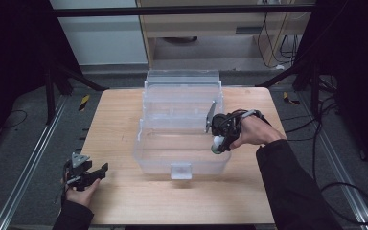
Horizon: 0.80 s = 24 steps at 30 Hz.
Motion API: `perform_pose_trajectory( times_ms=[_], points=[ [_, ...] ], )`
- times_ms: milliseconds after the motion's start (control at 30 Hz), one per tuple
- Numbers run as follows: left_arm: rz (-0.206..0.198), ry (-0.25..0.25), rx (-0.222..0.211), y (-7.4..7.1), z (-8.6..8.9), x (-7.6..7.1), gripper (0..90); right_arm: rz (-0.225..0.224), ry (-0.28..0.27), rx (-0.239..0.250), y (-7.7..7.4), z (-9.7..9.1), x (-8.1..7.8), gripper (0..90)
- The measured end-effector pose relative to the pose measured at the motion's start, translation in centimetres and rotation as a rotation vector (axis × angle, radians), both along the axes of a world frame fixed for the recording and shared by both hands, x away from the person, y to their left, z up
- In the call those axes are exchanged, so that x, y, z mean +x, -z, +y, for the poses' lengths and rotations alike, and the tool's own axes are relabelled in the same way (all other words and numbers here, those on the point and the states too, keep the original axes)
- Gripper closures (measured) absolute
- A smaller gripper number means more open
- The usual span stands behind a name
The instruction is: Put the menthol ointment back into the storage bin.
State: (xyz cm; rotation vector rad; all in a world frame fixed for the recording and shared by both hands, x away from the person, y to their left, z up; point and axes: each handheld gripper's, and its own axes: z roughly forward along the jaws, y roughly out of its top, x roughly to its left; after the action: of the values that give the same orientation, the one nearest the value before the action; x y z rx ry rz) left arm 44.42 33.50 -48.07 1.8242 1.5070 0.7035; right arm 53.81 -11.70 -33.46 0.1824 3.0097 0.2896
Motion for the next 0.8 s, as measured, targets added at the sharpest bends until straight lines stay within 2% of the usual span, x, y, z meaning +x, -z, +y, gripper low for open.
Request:
perform_pose_trajectory(
  times_ms=[267, 800],
  points=[
    [0.0, 0.0, 0.002, 0.0, 0.0, 0.0, 33.7, 0.018, 0.004, -0.008, 1.6, -0.4, 0.5, 50.1],
    [0.0, 0.0, 0.005, 0.0, 0.0, 0.0, 33.7, 0.045, 0.0, -0.026, 3.4, -0.8, 0.7, 50.1]
  ],
)
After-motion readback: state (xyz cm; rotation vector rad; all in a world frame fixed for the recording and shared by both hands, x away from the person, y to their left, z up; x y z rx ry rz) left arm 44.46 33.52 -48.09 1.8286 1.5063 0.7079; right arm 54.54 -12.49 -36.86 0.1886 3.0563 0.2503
